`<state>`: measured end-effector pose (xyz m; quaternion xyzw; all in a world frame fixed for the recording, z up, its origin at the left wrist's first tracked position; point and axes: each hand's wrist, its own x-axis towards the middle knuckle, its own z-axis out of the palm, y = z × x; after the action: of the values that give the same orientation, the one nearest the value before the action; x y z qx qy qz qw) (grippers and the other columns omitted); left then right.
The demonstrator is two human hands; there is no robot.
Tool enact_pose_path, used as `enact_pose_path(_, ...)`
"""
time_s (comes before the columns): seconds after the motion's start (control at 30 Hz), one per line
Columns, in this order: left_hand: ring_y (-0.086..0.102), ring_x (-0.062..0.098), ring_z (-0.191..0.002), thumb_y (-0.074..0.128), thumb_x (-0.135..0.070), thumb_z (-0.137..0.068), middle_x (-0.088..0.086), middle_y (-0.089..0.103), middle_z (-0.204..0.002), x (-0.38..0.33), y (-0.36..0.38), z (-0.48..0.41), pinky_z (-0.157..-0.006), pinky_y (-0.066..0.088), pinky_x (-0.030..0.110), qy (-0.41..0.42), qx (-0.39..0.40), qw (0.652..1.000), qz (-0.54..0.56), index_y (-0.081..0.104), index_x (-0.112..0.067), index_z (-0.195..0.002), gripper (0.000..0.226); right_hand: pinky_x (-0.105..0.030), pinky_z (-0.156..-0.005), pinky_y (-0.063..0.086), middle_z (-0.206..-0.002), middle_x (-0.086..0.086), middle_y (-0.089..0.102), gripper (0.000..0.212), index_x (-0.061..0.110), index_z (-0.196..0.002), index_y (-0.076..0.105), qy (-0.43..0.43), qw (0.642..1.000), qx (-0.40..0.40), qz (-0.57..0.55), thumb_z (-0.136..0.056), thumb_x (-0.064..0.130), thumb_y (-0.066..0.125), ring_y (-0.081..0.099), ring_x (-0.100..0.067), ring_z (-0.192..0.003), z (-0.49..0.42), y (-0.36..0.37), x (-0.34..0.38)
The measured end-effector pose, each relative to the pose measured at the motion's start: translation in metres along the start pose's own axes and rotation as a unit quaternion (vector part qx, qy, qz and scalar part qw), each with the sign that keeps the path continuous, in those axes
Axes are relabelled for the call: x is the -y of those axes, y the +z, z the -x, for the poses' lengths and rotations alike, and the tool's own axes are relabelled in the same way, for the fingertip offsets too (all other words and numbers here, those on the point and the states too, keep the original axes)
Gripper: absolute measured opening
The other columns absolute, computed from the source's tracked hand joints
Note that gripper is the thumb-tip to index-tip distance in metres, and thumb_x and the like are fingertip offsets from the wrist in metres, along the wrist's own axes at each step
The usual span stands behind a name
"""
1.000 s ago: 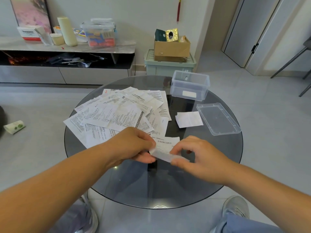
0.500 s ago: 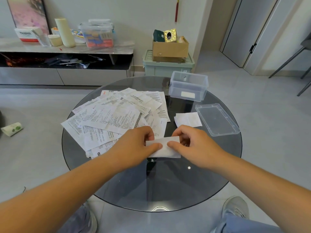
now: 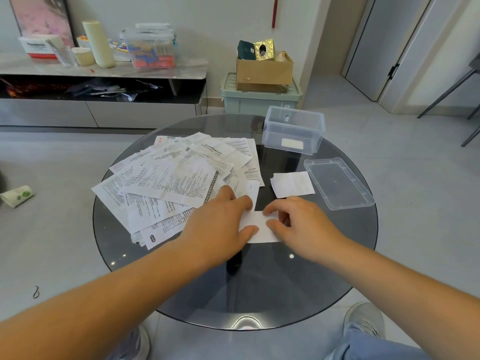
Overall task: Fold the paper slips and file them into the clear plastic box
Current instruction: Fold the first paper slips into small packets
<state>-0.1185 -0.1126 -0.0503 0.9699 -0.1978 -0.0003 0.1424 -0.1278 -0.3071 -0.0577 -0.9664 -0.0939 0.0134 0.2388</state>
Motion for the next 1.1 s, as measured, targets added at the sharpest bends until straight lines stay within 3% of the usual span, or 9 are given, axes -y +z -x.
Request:
enact_pose_path(0.13, 0.047, 0.015, -0.115, 0.054, -0.054, -0.095, -0.006, 0.044, -0.125, 0.004, -0.002, 0.003, -0.092, 0.048, 0.032, 0.067, -0.005, 0.997, -0.049, 0.061, -0.038, -0.127, 0.037, -0.023, -0.078, 0.035, -0.087, 0.018, 0.042, 0.026, 0.033, -0.121, 0.065, 0.001, 1.0, -0.002, 0.012, -0.098, 0.039, 0.056, 0.046, -0.009, -0.094, 0.002, 0.002, -0.002)
enact_pose_path(0.27, 0.052, 0.016, -0.11, 0.047, -0.055, -0.095, -0.008, 0.055, -0.12, 0.015, -0.002, 0.008, -0.094, 0.045, 0.034, 0.135, 0.04, 0.989, -0.034, 0.068, -0.034, -0.126, 0.043, -0.027, -0.089, 0.04, -0.105, 0.01, 0.046, 0.039, 0.035, -0.125, 0.065, -0.026, 0.998, -0.013, 0.059, -0.092, 0.054, 0.06, 0.041, -0.011, -0.107, 0.01, 0.004, -0.005)
enact_pose_path(0.4, 0.052, 0.017, -0.108, 0.038, -0.049, -0.096, -0.006, 0.055, -0.119, 0.019, 0.002, 0.01, -0.09, 0.047, 0.036, 0.146, 0.035, 0.988, -0.042, 0.07, -0.033, -0.12, 0.042, -0.039, -0.098, 0.04, -0.131, 0.002, 0.048, 0.027, 0.031, -0.117, 0.07, -0.105, 0.989, -0.06, 0.087, -0.093, 0.041, 0.065, 0.039, -0.02, -0.12, 0.018, 0.008, -0.006)
enact_pose_path(0.6, 0.06, 0.021, -0.094, 0.032, -0.042, -0.096, -0.002, 0.061, -0.109, 0.022, 0.01, 0.014, -0.073, 0.054, 0.037, 0.161, -0.022, 0.985, -0.06, 0.073, -0.028, -0.105, 0.044, -0.04, -0.083, 0.046, -0.103, 0.007, 0.052, 0.017, 0.03, -0.108, 0.075, -0.159, 0.982, -0.067, 0.08, -0.096, 0.032, 0.062, 0.046, -0.017, -0.095, 0.023, 0.021, -0.01)
enact_pose_path(0.83, 0.06, 0.021, -0.1, 0.033, -0.041, -0.095, -0.001, 0.061, -0.115, 0.021, 0.007, 0.018, -0.079, 0.053, 0.034, 0.158, -0.01, 0.985, -0.07, 0.072, -0.029, -0.111, 0.044, -0.034, -0.079, 0.045, -0.096, 0.01, 0.052, 0.018, 0.035, -0.108, 0.077, -0.135, 0.985, -0.078, 0.075, -0.093, 0.034, 0.067, 0.047, -0.015, -0.092, 0.029, 0.008, -0.032)
enact_pose_path(0.97, 0.055, 0.02, -0.109, 0.034, -0.041, -0.095, -0.002, 0.056, -0.123, 0.018, 0.003, 0.016, -0.088, 0.049, 0.034, 0.152, 0.019, 0.986, -0.06, 0.069, -0.03, -0.119, 0.043, -0.03, -0.082, 0.039, -0.098, 0.012, 0.05, 0.021, 0.036, -0.112, 0.075, -0.12, 0.988, -0.069, 0.075, -0.095, 0.037, 0.064, 0.045, -0.013, -0.095, 0.032, 0.005, -0.034)
enact_pose_path(1.1, 0.05, 0.014, -0.115, 0.041, -0.045, -0.092, -0.006, 0.053, -0.126, 0.018, -0.002, 0.012, -0.099, 0.045, 0.035, 0.114, 0.042, 0.993, 0.002, 0.068, -0.033, -0.124, 0.044, -0.032, -0.089, 0.043, -0.1, 0.017, 0.047, 0.022, 0.039, -0.114, 0.073, -0.09, 0.994, -0.043, 0.043, -0.097, 0.037, 0.061, 0.043, -0.01, -0.102, 0.03, 0.004, -0.033)
